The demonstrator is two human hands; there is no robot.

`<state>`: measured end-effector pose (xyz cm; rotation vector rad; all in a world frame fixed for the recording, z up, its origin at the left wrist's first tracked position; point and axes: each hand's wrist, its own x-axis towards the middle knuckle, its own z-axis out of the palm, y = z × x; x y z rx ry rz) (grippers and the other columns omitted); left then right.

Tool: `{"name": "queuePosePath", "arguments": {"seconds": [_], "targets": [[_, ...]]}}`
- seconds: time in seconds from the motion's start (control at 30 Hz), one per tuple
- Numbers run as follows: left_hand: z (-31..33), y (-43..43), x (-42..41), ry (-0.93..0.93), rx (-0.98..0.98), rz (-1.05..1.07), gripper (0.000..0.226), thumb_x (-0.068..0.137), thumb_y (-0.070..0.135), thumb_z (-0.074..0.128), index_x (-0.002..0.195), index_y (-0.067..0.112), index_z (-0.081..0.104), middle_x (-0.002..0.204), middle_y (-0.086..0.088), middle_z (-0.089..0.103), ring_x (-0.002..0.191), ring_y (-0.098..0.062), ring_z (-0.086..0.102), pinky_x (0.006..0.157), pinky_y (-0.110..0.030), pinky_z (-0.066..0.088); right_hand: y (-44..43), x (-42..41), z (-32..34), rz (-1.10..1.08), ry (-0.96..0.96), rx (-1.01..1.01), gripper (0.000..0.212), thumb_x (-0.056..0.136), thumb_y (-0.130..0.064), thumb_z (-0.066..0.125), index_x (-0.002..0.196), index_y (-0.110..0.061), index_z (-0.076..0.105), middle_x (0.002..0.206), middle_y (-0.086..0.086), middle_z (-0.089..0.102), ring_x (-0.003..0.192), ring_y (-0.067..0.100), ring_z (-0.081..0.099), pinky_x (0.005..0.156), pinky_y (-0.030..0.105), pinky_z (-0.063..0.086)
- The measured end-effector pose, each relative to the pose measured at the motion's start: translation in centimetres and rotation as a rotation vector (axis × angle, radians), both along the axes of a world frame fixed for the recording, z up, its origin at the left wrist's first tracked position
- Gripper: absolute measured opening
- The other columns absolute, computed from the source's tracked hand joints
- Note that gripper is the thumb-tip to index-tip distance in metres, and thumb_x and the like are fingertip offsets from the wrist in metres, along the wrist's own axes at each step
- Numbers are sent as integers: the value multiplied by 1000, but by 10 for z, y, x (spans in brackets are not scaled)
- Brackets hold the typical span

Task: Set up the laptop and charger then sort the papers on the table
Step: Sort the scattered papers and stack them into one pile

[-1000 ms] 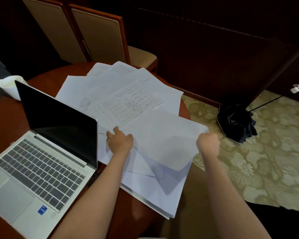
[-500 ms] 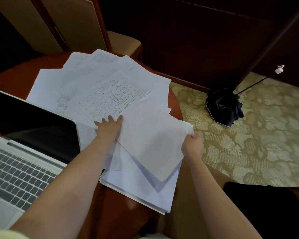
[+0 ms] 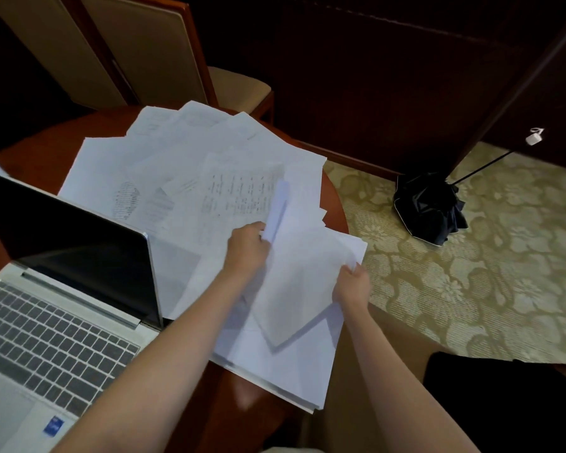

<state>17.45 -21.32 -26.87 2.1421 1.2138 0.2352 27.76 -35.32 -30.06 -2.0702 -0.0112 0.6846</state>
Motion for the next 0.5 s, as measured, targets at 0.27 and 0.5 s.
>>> {"name": "queuePosePath", "arguments": {"seconds": [0.27, 0.5], "targets": [[1, -68, 25, -44, -416, -214, 45, 85, 40, 61, 125, 21, 54, 116, -4, 60, 108, -19, 57, 92, -28, 45, -4, -8, 0, 75, 430, 352, 50, 92, -56, 41, 110, -14, 61, 88, 8, 71, 69, 18, 69, 53, 28, 53], [-30, -51, -5, 578, 67, -626, 113, 71, 36, 75, 149, 27, -6, 156, -10, 3, 143, -36, 6, 109, -63, 12, 0, -2, -8, -52, 313, 222, 16, 94, -18, 46, 98, -10, 60, 79, 5, 64, 75, 25, 64, 70, 43, 57]]}}
